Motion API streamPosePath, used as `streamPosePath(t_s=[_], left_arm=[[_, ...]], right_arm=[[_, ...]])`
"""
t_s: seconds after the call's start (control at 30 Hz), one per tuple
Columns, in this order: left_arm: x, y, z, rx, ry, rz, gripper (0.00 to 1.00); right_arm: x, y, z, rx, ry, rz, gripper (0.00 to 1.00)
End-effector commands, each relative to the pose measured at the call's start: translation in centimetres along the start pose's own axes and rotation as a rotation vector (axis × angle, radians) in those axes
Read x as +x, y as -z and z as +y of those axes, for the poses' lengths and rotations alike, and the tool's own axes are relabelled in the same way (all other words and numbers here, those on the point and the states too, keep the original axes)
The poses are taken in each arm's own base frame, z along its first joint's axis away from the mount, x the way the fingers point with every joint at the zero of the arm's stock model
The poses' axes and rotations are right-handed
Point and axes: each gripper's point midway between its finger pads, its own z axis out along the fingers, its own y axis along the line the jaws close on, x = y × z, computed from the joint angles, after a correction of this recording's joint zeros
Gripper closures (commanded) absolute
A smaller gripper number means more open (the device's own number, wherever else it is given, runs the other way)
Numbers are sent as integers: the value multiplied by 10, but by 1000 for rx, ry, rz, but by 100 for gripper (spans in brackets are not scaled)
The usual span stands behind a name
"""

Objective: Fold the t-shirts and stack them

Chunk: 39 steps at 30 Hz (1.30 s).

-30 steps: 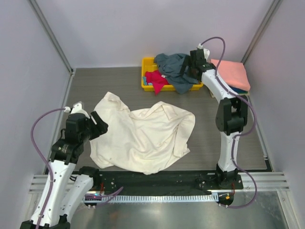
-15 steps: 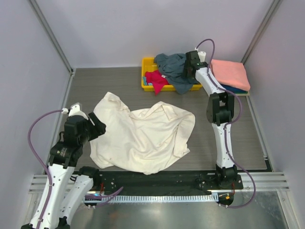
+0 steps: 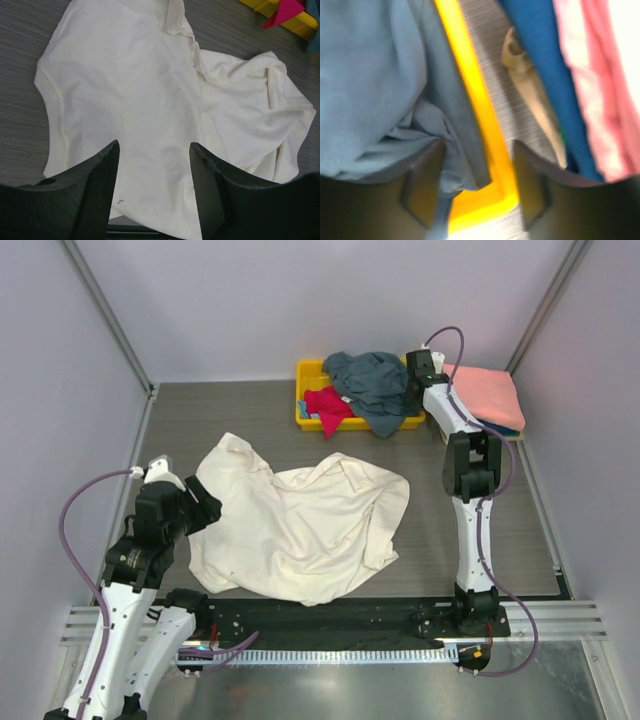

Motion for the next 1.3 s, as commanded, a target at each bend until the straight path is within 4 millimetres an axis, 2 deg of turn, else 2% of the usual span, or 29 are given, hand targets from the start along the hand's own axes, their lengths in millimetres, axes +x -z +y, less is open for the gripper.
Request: streamPosePath(t_s=[0.0,0.1,0.2,0.23,0.3,0.33,0.4,0.43,0.53,0.57,0.6,0.63,0.67,0.73,0.77,0.8,0.83,0.9,0.93,0.97,1.0,1.03,1.07,1.1,1.13,1.17,1.2,1.23,1.27], left_arm=[[-8,2,-3,11,-14,-28,41],[-8,2,-6,23,-15,-24,41],[-8,1,-6,23,-18,-18,41],[-8,1,-6,23,-18,-15,41],[-8,0,-7,25,-17,-14,42],[-8,1,-7,26,-17,-13,42],[-8,1,-7,28,-19,-14,42],[-8,0,-8,30,-20,-11,42],[-8,1,-8,34,-23,-12,43],[-8,0,-9,34,-23,-10,43],[-8,0,-9,34,-22,-10,43],[-7,0,-9,35,-24,-8,43],[-7,0,-8,32,-24,-6,43],[-7,-1,-8,29,-23,-6,43],[-7,-1,-7,26,-22,-7,43],[-7,-1,-7,27,-22,-9,43],[-7,-1,-7,25,-23,-6,43],[-8,-1,-6,19,-23,-8,43],[-8,-1,-6,17,-22,-9,43],[-8,-2,-6,15,-23,-9,43],[-9,-2,-6,15,-22,-12,43],[-7,-4,-5,8,-27,-4,43],[-8,-5,-4,5,-27,-4,43],[-8,-7,-2,-11,-28,-3,43],[-6,-12,1,-36,-26,14,43],[-6,-15,3,-52,-20,17,43],[-7,-19,6,-80,-17,23,43],[-4,-27,6,-103,-6,56,43],[-4,-34,6,-116,4,69,43]], right_arm=[[0,-1,23,-165,-9,22,58],[12,5,56,-271,55,40,78],[22,15,86,-313,95,37,84],[29,24,107,-342,107,34,84],[27,40,138,-394,83,18,85],[36,55,167,-436,100,12,85],[34,70,206,-501,78,-17,85],[45,88,236,-552,92,-22,85],[44,122,305,-740,5,-58,83],[65,133,331,-798,12,-43,79],[59,151,355,-909,-13,-88,73],[65,172,374,-1027,1,-84,64],[67,198,400,-1180,-1,-154,43],[79,222,417,-1350,-61,-109,24],[74,232,420,-1390,-86,-112,11],[69,238,421,-1412,-102,-122,6],[56,249,419,-1420,-106,-147,2],[51,242,409,-1352,-98,-173,0],[20,264,395,-1335,-89,-250,0],[25,247,385,-1262,-89,-237,0],[11,247,372,-1235,-93,-260,0],[-12,263,356,-1222,-106,-296,0],[-7,253,343,-1164,-81,-269,0],[-14,252,330,-1118,-76,-278,0],[-30,262,308,-1073,-78,-299,0],[-23,248,287,-960,-36,-270,0],[-21,247,273,-911,-21,-263,0],[0,236,256,-855,16,-211,0],[-6,250,230,-793,22,-229,0]])
